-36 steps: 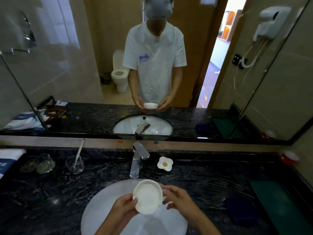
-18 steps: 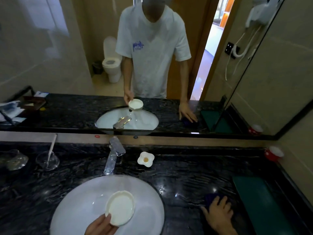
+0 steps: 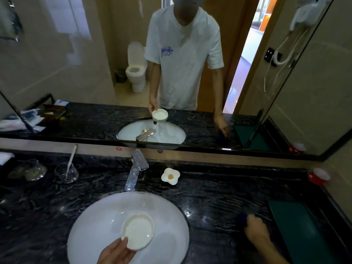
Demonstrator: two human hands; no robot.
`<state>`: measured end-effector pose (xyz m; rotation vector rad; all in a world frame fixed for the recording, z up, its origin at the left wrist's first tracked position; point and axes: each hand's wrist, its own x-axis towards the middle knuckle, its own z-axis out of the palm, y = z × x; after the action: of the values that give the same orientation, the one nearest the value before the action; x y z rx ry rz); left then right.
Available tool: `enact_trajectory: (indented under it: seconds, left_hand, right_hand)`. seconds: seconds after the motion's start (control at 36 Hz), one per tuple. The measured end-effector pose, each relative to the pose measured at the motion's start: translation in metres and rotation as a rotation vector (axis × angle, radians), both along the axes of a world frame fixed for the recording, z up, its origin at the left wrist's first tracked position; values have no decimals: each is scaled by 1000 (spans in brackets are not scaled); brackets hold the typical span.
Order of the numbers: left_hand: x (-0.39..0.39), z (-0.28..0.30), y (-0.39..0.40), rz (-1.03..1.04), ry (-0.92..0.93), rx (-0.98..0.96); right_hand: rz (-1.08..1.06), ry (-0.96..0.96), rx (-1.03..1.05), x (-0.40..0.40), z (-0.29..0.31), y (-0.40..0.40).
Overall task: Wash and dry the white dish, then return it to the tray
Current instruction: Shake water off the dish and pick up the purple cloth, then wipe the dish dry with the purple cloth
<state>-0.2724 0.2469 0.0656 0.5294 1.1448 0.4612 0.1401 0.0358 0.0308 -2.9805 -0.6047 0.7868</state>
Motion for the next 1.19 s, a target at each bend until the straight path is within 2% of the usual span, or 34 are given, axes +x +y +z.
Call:
enact_trajectory:
  seconds: [0.03,0.08,0.17,0.22,0.31,0.47,0.56,0.67,0.75,0.83,0.86,0.89,1.0,1.06,1.11,1.19]
  left_hand:
    - [1,4,1,-12,-27,9]
    - [-3,16,-2,26,-55,27]
    - [-12,23,2,35,-51,30]
    - [-20,25,7,9,-65,24]
    - [-28,33,16,-28,-57,30]
    - [-39,52,33,-224,-15,119]
    - [-42,59,40,-289,-22,157]
    - [-46,70,45,-377,-45,200]
    - [-46,75,49,-447,-72,235]
    - [-47,81,55,-490,-65,258]
    - [-48,81,57,-497,-66,250]
    - [-49,81,61,-502,-63,239]
    - [-55,78,75,-481,-10,226]
    - [-56,76,77,-504,36,239]
    - [-54,71,75,-518,83,223]
    - [-52,67,70,-512,91,189]
  right_hand:
    - [-88,66,56,-1,12,1]
    - [-362,273,325,-3,27,1]
    - [-764,692,743,-36,51,1]
    - [-885,908,945,-69,68,3]
    - [-957,1078,1134,-123,97,17]
    - [-734,1057,1133,-211,110,57]
    - [-530,970,1071,-236,121,79]
    - [-86,604,1025,-262,129,115]
    - [479,335,1043,-274,125,137]
    - [1074,-183,835,-282,118,156]
    - [1203,-298,742,-285,115,160]
    - [1278,-331,654,-286,112,163]
    - [1395,-189,435,-286,107,166]
    - [1382,-86,356,-288,112,169]
    - [1277,79,317,-290,116,173]
    - [911,400,361,-296,116,177]
